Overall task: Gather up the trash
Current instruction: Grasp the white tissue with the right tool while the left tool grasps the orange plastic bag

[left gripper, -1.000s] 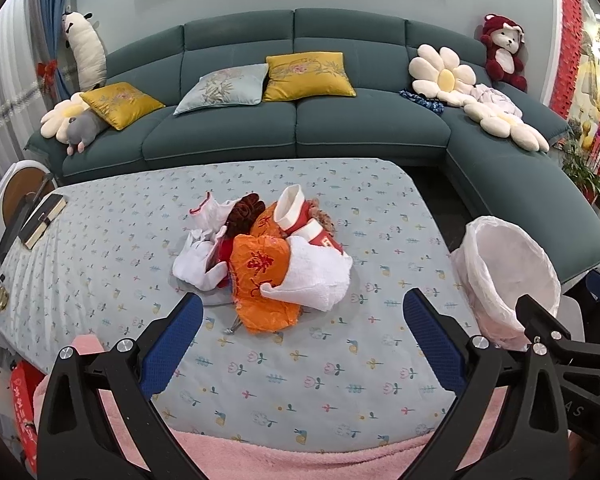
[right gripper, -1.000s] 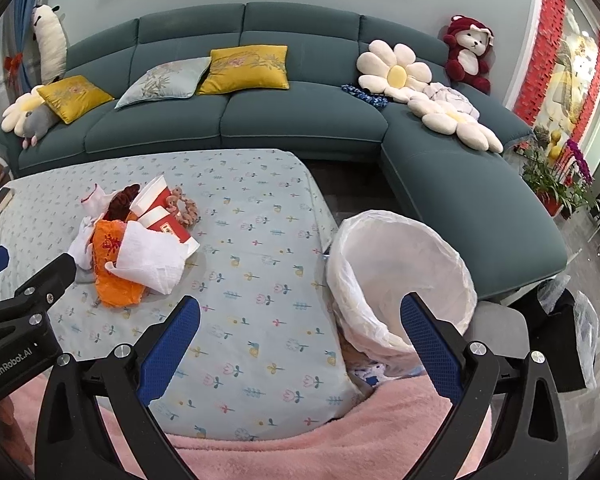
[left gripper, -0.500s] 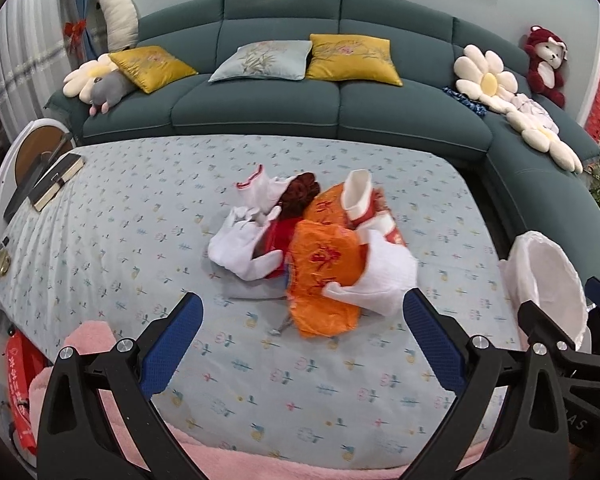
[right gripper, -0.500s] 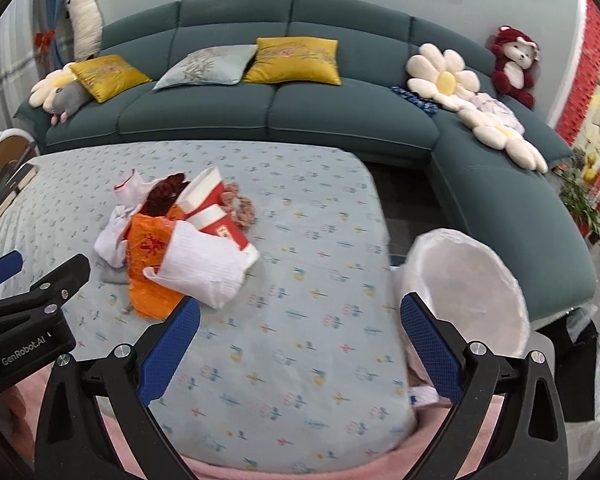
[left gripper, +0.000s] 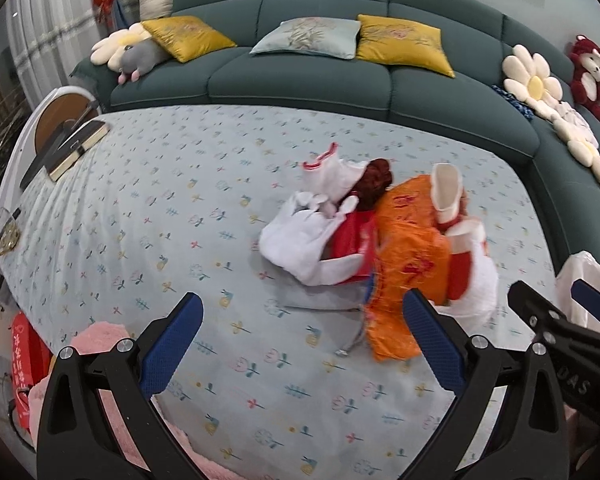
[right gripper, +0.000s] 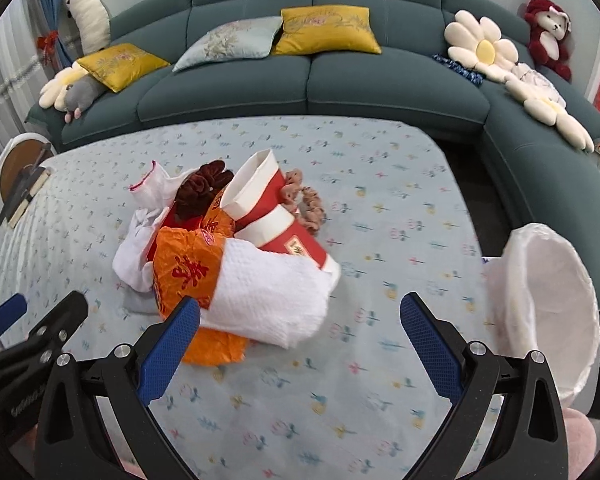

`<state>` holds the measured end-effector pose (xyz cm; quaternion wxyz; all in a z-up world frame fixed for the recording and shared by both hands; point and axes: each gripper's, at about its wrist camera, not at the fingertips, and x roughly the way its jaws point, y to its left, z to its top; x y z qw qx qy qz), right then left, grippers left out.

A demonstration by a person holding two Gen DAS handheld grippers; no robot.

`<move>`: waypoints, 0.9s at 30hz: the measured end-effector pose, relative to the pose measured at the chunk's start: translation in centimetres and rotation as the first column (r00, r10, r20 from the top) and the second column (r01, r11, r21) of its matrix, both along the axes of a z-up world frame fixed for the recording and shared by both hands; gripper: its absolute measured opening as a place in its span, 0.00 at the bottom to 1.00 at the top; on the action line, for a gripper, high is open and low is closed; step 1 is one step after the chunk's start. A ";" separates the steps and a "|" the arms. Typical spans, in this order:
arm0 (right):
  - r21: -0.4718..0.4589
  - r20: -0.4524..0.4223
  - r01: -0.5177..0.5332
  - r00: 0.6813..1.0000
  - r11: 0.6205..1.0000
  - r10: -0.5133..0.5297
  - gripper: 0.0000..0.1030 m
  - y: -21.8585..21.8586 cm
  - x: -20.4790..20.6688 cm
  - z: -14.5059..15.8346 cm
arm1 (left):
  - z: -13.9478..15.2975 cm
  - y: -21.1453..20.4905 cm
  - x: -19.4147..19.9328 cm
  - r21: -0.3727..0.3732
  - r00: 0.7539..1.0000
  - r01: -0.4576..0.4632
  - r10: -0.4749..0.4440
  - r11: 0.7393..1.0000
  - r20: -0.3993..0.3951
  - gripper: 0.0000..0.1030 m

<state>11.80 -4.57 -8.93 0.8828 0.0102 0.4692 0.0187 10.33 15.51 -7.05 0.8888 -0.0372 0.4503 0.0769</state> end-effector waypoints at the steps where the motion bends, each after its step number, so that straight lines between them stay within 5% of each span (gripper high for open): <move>1: 0.000 -0.003 -0.003 1.000 1.000 0.003 0.93 0.4 0.4 -0.2 | -0.2 0.3 0.2 -0.001 1.000 -0.004 0.004 1.000 -0.003 0.92; 8: -0.008 -0.041 -0.005 0.999 1.000 0.005 0.87 2.4 2.8 -2.8 | -1.4 1.4 1.5 -0.019 1.000 -0.011 0.010 1.000 -0.022 0.92; 11: -0.022 -0.069 -0.009 0.998 1.000 0.007 0.67 2.3 3.1 -4.1 | -2.0 1.3 2.2 -0.028 1.000 0.012 -0.013 1.000 -0.029 0.92; 16: 0.030 -0.121 -0.004 0.993 1.000 0.008 0.17 0.8 2.3 -5.2 | -2.9 0.3 3.4 -0.101 0.997 0.065 -0.070 0.993 -0.042 0.93; 18: 0.065 -0.132 0.008 0.991 0.998 0.000 0.07 -0.4 1.8 -5.1 | -3.4 -0.5 4.1 -0.140 0.994 0.092 -0.100 0.986 -0.048 0.93; 27: 0.021 -0.084 0.044 0.996 0.999 -0.042 0.04 -4.3 -0.6 -2.4 | -7.0 -4.6 6.5 -0.229 0.972 0.141 -0.178 0.963 -0.150 0.93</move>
